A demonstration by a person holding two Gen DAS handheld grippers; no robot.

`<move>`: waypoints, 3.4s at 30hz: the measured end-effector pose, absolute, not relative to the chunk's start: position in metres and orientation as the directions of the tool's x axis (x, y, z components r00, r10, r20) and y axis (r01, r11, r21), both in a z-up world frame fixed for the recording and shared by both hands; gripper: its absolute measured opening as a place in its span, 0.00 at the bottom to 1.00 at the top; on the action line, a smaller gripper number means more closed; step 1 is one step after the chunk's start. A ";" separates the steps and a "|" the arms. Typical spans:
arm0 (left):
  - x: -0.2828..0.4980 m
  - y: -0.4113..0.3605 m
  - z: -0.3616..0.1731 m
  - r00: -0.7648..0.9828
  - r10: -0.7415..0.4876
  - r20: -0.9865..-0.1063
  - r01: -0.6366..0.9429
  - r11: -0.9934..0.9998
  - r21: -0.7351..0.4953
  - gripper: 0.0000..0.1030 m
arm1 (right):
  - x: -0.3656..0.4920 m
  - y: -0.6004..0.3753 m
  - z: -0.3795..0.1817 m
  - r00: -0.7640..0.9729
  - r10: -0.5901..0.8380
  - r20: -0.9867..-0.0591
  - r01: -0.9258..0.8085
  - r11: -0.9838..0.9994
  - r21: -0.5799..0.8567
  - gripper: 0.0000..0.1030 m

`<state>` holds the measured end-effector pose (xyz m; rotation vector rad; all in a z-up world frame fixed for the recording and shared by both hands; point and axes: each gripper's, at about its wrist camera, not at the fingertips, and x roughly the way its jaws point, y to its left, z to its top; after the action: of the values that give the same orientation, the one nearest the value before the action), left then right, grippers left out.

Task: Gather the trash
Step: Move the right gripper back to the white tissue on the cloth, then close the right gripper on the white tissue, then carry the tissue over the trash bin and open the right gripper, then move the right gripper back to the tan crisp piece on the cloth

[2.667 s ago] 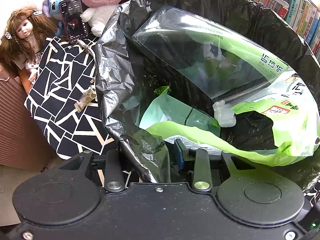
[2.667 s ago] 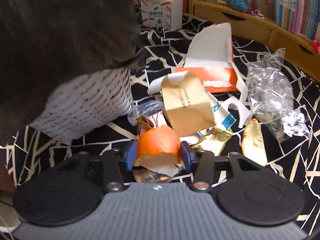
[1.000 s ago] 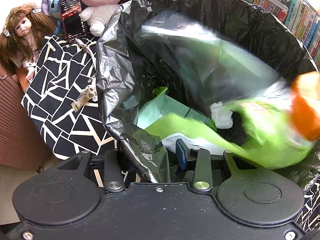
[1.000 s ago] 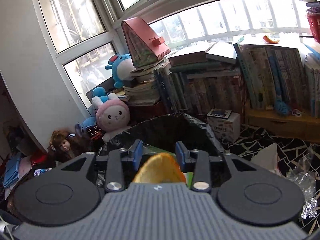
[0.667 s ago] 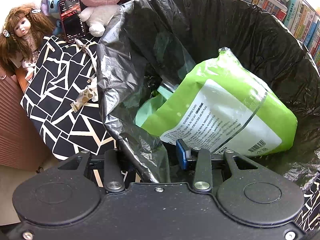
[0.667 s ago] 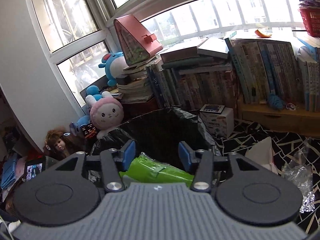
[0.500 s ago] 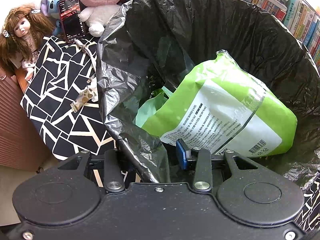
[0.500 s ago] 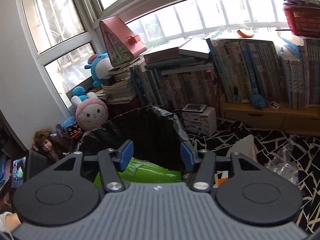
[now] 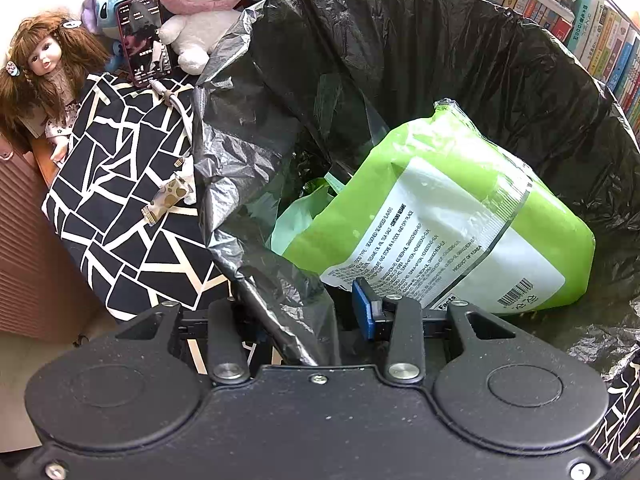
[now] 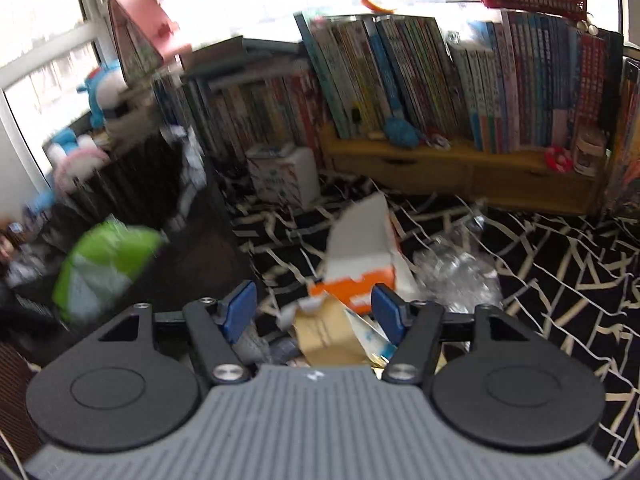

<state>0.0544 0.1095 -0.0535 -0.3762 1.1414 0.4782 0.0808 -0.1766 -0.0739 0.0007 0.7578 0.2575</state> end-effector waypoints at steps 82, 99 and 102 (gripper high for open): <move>0.058 0.109 -0.052 0.338 0.187 -0.923 -0.536 0.844 -0.025 0.38 | 0.115 -0.044 0.007 0.530 0.641 -0.555 -0.625 0.738 0.255 0.81; 0.059 0.110 -0.053 0.339 0.186 -0.922 -0.530 0.847 -0.024 0.38 | 0.114 -0.108 -0.004 0.657 0.486 -0.576 -0.462 0.864 0.203 0.85; 0.059 0.110 -0.053 0.339 0.186 -0.922 -0.531 0.847 -0.024 0.38 | 0.114 -0.125 -0.010 0.676 0.443 -0.589 -0.413 0.890 0.195 0.85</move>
<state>0.0589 0.1098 -0.0529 -0.3489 1.1356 0.4790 0.1137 -0.1250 -0.0101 0.0465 0.6748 0.4812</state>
